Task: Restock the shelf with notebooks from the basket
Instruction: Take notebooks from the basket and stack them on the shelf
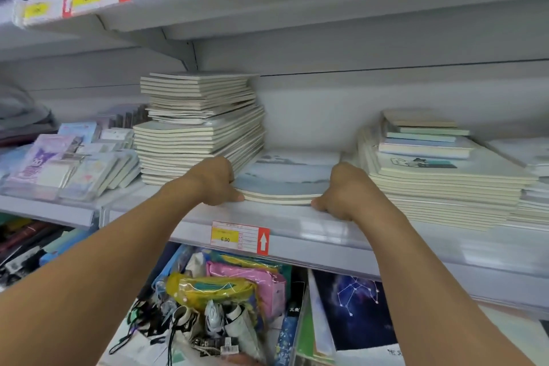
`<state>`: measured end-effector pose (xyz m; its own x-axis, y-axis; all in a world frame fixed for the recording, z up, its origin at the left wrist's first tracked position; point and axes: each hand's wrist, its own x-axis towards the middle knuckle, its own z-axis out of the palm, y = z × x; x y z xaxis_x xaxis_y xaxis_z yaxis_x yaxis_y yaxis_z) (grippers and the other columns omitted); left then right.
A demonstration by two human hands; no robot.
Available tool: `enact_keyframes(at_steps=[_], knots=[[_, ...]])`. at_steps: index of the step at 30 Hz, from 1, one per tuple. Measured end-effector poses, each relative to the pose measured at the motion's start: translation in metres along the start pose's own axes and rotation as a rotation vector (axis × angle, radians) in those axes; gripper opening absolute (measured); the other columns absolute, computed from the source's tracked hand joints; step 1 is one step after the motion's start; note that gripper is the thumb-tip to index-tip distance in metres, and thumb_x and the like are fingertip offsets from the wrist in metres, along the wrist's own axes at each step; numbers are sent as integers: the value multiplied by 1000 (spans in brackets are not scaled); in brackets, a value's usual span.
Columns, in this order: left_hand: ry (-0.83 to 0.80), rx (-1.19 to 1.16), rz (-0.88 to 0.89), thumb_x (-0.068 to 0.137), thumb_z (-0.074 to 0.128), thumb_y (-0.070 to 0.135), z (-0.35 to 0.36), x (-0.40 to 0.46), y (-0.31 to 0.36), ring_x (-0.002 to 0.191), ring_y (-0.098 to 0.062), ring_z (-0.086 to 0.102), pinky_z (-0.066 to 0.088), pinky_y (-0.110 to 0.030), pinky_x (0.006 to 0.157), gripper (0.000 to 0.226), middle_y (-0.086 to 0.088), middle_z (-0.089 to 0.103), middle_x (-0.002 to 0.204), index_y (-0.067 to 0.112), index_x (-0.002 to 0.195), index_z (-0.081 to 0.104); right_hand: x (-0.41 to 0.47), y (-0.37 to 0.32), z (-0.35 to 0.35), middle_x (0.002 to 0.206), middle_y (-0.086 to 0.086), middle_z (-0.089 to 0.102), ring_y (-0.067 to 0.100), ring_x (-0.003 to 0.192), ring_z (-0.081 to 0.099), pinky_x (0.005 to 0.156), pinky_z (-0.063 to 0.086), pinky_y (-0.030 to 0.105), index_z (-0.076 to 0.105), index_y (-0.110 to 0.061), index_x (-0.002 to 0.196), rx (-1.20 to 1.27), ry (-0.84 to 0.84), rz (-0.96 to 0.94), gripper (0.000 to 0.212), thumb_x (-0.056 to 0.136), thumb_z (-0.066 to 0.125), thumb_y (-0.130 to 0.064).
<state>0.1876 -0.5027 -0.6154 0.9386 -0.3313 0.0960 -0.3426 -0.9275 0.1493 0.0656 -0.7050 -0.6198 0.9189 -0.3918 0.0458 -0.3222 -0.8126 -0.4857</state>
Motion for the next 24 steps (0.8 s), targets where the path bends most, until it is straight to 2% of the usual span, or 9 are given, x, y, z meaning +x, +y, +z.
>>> enact_keyframes(at_steps=[3,6,10,13,15,16,19,22,24], knots=[[145,27,-28,79,78,40,11,3,11,88,-25,61,47,-31,70,37,-8,66,93,8,94,69,0,2,10,80,2,44,22,74,48,65,39,28,35,-17,70,11,123,7,38,90,66,-9],[206,-44,-57,79,80,31,19,3,19,92,-26,62,48,-31,72,31,-9,67,94,4,93,71,-4,-2,13,74,1,39,22,70,46,62,38,28,35,-16,69,12,131,3,33,89,56,0],[196,-216,-1,85,74,29,9,-15,10,86,-23,60,45,-27,73,24,-7,65,87,6,83,68,-18,-15,5,85,3,44,25,82,48,70,39,30,43,-11,80,-109,26,-25,19,95,55,-11],[347,-318,146,88,71,32,-5,-58,-4,92,-15,64,48,-25,82,26,2,69,101,13,104,70,-43,-39,1,81,4,48,28,79,51,65,37,29,47,-13,76,-152,276,-257,24,94,60,-21],[410,-353,221,88,70,33,-9,-101,-22,84,-7,67,52,-24,78,22,7,71,96,18,105,70,-62,-62,7,74,7,61,30,74,59,61,44,31,59,-9,72,75,390,-501,28,92,62,-28],[368,-357,211,88,69,34,-7,-125,-35,78,-2,66,52,-22,72,18,11,71,91,22,101,70,-71,-73,15,68,9,66,28,67,63,56,49,32,64,-5,69,262,308,-583,32,90,64,-30],[15,-261,59,86,68,43,11,-197,-79,70,1,63,48,-24,64,16,12,69,81,27,90,70,-95,-92,71,55,4,69,12,46,64,40,46,20,70,-2,68,582,-270,-640,35,92,67,-28],[-388,-84,-15,89,63,45,44,-258,-111,76,-8,63,51,-31,80,25,9,69,86,24,99,71,-114,-76,178,78,10,74,19,68,73,52,56,25,71,-2,92,233,-824,-527,28,92,70,-30],[-660,-4,-63,91,57,51,65,-288,-119,89,-11,63,47,-27,86,37,6,69,103,25,116,66,-140,-43,257,107,14,71,25,94,72,71,62,34,66,-4,116,-115,-1061,-415,43,89,74,-36]])
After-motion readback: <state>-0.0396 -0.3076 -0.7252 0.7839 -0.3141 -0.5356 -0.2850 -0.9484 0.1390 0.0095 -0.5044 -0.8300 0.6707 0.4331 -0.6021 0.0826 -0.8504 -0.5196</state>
